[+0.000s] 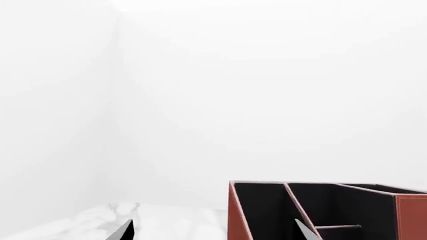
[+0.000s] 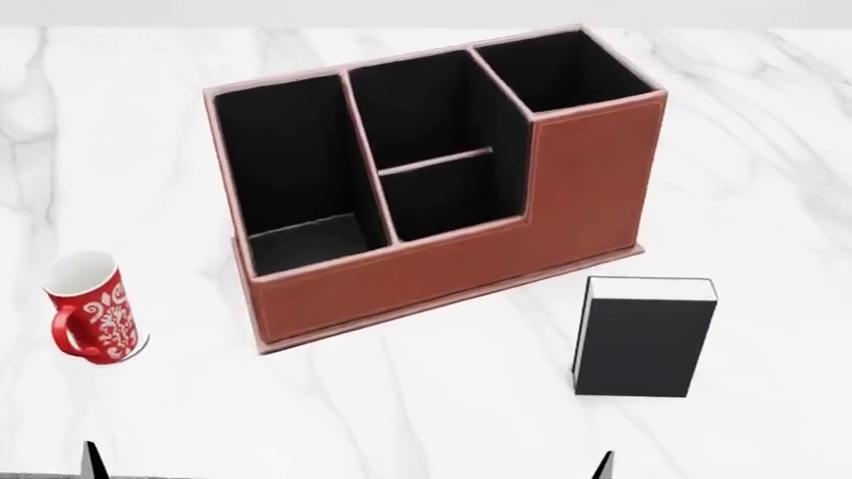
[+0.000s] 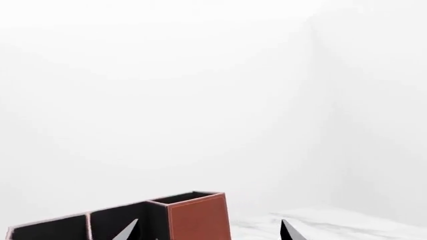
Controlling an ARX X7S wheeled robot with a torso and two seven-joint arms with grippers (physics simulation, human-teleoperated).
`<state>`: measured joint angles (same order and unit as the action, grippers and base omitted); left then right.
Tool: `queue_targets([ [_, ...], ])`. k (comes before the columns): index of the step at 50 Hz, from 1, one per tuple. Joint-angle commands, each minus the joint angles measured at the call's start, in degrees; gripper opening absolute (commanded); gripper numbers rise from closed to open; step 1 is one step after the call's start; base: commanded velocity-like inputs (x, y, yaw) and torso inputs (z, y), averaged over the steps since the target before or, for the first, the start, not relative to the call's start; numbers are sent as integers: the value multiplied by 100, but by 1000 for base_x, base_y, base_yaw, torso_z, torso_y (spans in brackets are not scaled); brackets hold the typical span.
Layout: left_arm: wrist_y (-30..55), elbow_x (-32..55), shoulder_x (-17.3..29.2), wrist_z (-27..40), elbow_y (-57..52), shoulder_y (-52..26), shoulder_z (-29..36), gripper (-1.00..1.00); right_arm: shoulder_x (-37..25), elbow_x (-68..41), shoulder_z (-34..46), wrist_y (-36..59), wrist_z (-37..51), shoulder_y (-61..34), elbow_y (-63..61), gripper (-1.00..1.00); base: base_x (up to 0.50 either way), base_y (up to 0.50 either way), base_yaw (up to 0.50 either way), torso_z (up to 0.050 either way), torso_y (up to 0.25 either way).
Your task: Pick up the book and place it in the back compartment of the caddy.
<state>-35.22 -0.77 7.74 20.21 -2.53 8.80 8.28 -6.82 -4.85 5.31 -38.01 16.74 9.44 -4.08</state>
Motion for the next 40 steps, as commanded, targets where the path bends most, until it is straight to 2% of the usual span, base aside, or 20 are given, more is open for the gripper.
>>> queue_targets([
  [1, 10, 13, 55, 67, -22, 4, 55, 100, -65, -27, 58, 22, 77, -9, -12, 100, -39, -227, 0, 0, 0],
  [40, 77, 48, 194, 255, -36, -25, 208, 100, -233, -143, 247, 61, 215, -62, 35, 100, -23, -210, 0, 0, 0],
])
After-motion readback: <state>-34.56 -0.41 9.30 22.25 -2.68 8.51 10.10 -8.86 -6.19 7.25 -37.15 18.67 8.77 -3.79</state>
